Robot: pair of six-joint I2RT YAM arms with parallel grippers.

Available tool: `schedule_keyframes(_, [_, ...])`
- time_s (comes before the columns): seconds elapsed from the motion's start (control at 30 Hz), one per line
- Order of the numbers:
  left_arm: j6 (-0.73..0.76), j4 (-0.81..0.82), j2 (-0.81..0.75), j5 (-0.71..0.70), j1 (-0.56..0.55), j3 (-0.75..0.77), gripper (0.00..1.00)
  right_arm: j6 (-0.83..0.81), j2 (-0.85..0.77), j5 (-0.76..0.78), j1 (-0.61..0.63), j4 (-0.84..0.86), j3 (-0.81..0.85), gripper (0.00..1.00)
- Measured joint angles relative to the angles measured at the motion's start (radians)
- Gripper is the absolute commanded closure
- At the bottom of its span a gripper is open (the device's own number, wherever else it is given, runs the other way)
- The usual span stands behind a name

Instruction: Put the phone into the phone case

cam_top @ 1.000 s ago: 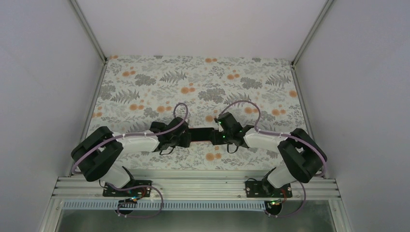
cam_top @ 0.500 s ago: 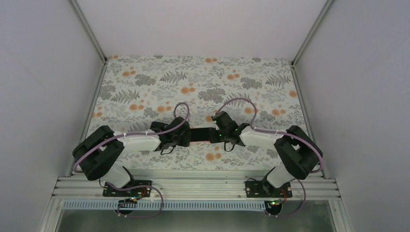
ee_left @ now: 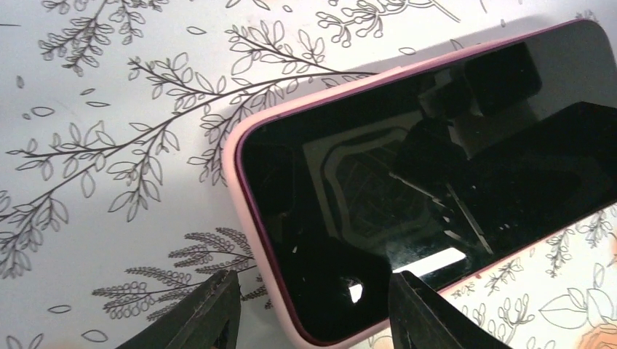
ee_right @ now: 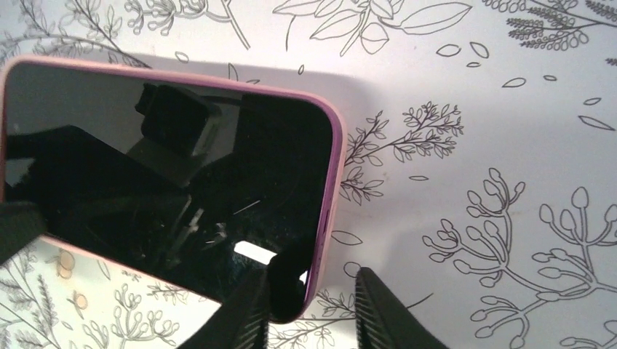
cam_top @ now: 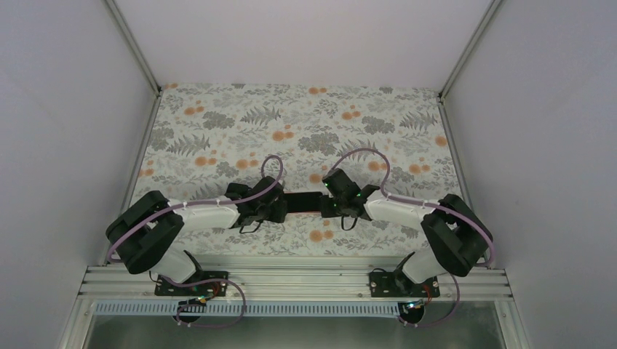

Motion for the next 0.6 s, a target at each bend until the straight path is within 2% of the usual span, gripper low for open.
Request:
schedule_keyframes(0.2, [0.002, 0.023, 0.002, 0.032, 0.0, -0.006, 0.54, 0.007, 0.036, 0.002, 0.0, 0.003, 0.036, 0.95])
schedule_keyframes(0.6, [0.001, 0.037, 0.004, 0.04, 0.006, -0.013, 0.59, 0.003, 0.11, 0.098, 0.042, -0.014, 0.112, 0.96])
